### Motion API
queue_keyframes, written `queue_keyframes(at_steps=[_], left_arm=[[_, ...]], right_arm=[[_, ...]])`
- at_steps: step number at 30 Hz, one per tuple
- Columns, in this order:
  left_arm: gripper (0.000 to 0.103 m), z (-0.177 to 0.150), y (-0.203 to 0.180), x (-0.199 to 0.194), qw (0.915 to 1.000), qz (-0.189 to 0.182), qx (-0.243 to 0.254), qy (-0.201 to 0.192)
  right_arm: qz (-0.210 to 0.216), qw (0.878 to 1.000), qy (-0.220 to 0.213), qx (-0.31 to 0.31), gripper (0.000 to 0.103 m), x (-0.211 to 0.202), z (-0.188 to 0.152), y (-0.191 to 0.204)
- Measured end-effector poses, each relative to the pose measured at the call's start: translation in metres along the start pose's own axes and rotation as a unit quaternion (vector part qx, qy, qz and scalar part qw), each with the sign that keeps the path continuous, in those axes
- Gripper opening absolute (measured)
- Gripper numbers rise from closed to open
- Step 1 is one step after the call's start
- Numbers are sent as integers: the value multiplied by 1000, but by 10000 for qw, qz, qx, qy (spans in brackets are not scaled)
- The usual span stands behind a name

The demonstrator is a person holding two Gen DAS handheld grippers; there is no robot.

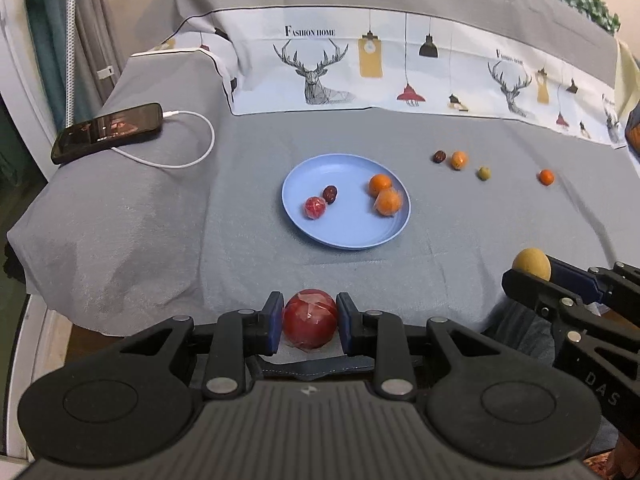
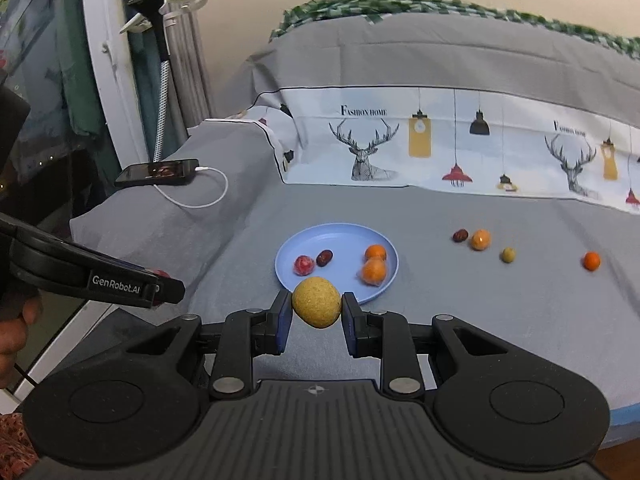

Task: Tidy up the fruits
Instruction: 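Carry the wrapped apple and yellow plum over the blue plate with both tools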

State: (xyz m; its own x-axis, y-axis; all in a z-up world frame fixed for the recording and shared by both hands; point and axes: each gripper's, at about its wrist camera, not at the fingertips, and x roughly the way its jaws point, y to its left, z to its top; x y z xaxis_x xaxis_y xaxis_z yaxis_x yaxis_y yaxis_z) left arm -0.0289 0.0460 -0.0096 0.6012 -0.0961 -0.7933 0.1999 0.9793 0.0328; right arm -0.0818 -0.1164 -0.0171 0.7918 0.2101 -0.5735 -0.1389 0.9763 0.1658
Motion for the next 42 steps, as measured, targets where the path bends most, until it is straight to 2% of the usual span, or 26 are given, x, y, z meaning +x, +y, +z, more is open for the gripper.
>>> queue_keyframes(at_steps=[10, 23, 34, 42], left_arm=[[31, 1, 3, 8, 10000, -23, -11, 55], [31, 11, -3, 32, 9997, 14, 141, 217], [31, 29, -5, 67, 9986, 48, 198, 489], [31, 55, -4, 105, 9973, 11, 268, 676]], right_arm=[[-14, 9999, 87, -88, 28, 9, 1, 9], [-42, 9994, 319, 159, 28, 27, 1, -6], [-20, 9982, 551, 231, 28, 59, 4, -13], [52, 9972, 707, 225, 28, 96, 13, -17]])
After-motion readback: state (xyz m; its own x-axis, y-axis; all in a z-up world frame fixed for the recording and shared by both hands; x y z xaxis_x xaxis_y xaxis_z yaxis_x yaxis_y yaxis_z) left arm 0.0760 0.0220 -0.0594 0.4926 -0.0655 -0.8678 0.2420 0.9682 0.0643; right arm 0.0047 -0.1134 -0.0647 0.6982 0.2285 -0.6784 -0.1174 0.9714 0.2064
